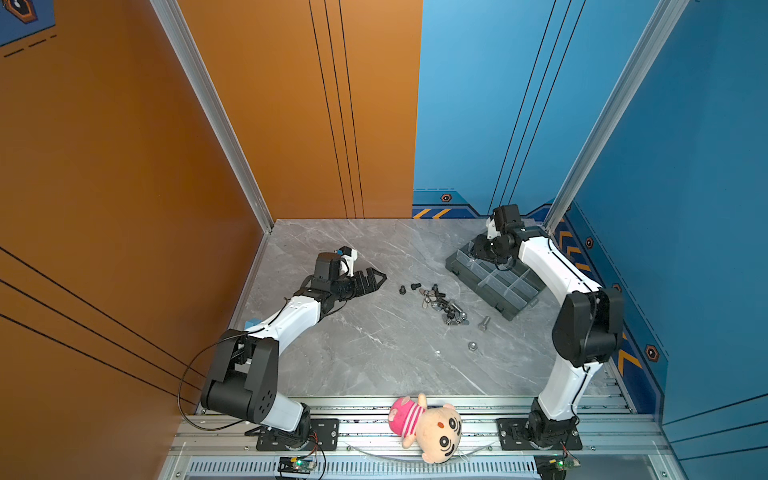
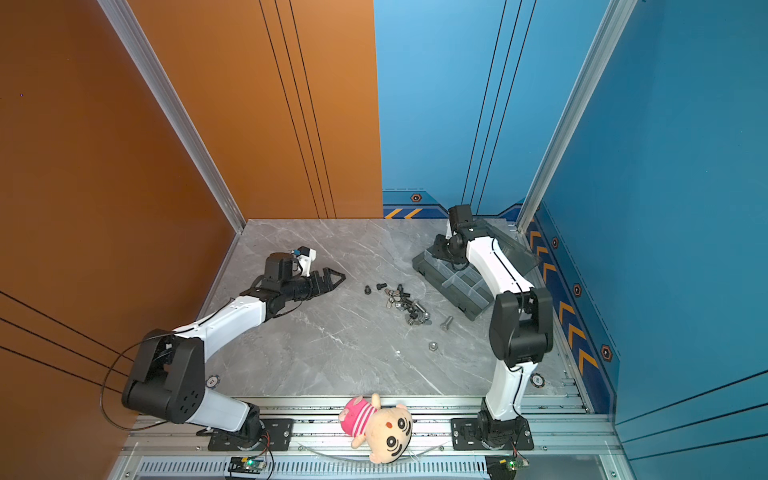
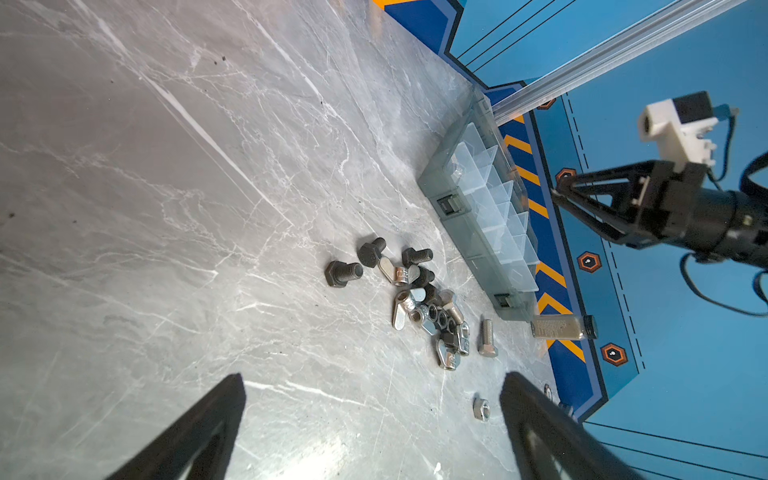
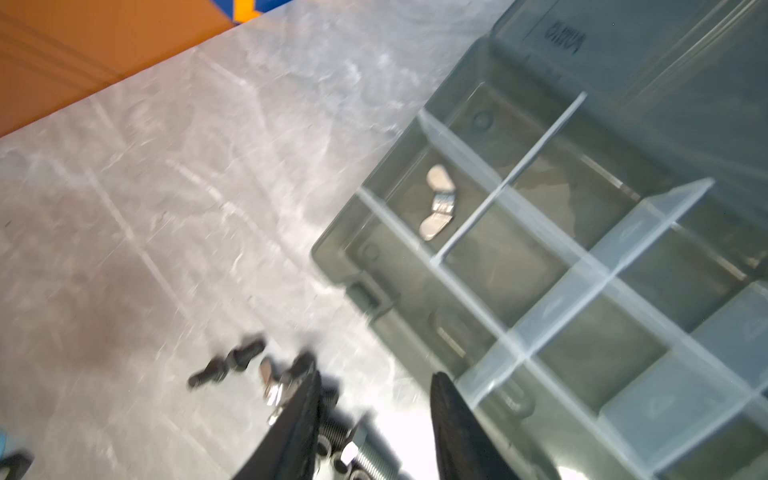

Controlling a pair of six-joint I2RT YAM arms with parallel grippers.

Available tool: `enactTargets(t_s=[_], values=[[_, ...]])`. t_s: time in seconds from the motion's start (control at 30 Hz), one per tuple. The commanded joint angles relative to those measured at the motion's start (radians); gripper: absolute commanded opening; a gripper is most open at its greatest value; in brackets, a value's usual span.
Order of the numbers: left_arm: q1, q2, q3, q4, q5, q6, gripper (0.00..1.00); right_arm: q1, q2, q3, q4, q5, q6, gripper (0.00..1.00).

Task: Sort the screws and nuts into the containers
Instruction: 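Open the right gripper to drop the wing nut into a compartment, then move the right gripper back over the hardware pile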

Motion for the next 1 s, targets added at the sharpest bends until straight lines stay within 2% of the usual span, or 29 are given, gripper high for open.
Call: enactTargets(t_s=[0.0,0.23,0.43,0.6,0.83,0.97], values=[[-0.011,0.010,0.029,-0.010,0.012,-0.002,0.98,0.042,-0.058,-0.130,-0.031,-0.033,-0.008,0.47],[-0.014,0.019,0.035,-0.012,0.018,-0.004,0.98,0.160,-0.148,-0.317,-0.002,-0.032,-0.020,0.48],[-0.020,0.017,0.031,-0.013,0.021,-0.005,0.97,0.249,-0.152,-0.367,0.026,0.002,-0.042,0.49],[-0.023,0.007,0.025,-0.018,0.016,-0.004,0.98,0.297,-0.126,-0.369,0.104,0.012,0.042,0.49],[-0.020,-0.008,0.020,-0.041,0.008,0.012,0.98,0.376,-0.053,-0.325,0.211,0.052,0.251,0.49],[-0.017,-0.017,0.011,-0.043,0.007,0.014,0.98,0.417,0.009,-0.240,0.135,0.107,0.229,0.49]])
